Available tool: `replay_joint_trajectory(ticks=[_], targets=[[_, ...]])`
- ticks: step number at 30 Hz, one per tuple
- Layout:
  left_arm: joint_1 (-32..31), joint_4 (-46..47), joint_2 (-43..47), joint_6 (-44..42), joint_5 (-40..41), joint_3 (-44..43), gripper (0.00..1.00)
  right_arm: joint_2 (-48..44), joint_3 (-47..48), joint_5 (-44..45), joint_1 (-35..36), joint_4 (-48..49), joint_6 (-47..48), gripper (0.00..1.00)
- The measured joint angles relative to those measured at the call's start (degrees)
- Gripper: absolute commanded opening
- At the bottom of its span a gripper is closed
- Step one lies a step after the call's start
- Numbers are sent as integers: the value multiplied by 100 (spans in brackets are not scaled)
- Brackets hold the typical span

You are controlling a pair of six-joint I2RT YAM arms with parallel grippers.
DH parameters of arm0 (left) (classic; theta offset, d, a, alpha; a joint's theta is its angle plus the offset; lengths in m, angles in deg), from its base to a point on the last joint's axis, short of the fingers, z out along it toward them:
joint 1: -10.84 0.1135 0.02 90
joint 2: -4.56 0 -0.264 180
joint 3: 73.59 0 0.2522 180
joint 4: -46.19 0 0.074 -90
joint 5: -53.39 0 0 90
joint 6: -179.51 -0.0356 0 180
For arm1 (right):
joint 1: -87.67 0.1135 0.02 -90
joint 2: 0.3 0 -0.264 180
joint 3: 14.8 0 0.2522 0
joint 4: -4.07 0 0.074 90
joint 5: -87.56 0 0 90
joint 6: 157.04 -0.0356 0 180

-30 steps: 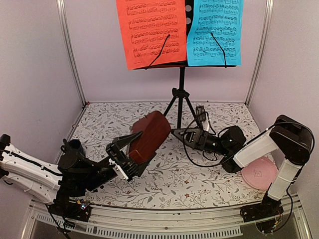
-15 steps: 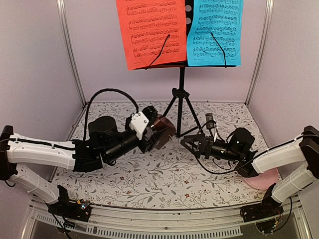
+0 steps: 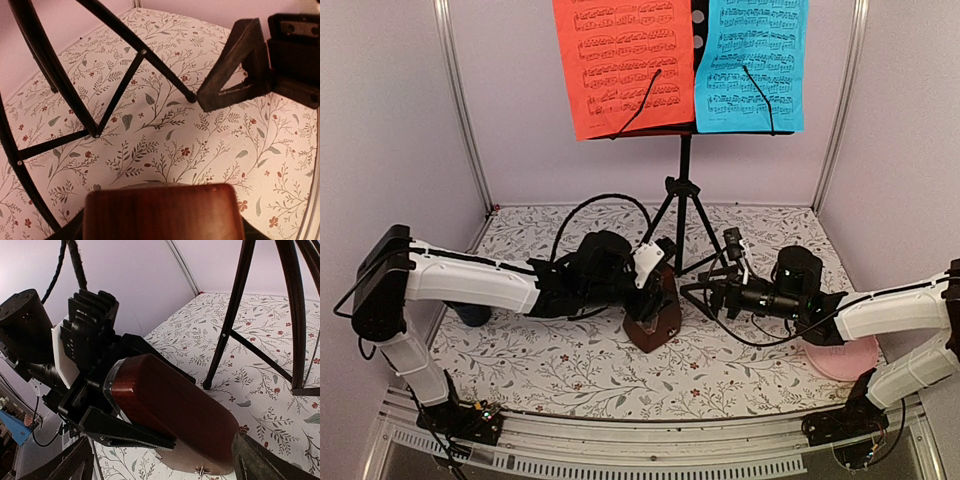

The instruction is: Set up the instrument practice props

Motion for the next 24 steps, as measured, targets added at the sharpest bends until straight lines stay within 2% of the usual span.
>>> replay_joint_trajectory(ticks=[4,7,18,20,24], targets=[[61,-15,-199,138,-197,-2,2,-39,76,17,-83,-232,59,99],[107,76,-219,210,-280,2,9,-59,160,31,-138,-354,83,100],[238,531,-254,291,-673,251,88,37,874,249,-173,-1003,35,99],[258,702,-160,295,-726,420,99,63,1005,249,-175,-1134,50,99],[291,1191,282,337,-789,966,99,118,1226,249,-184,-1322,146,99]])
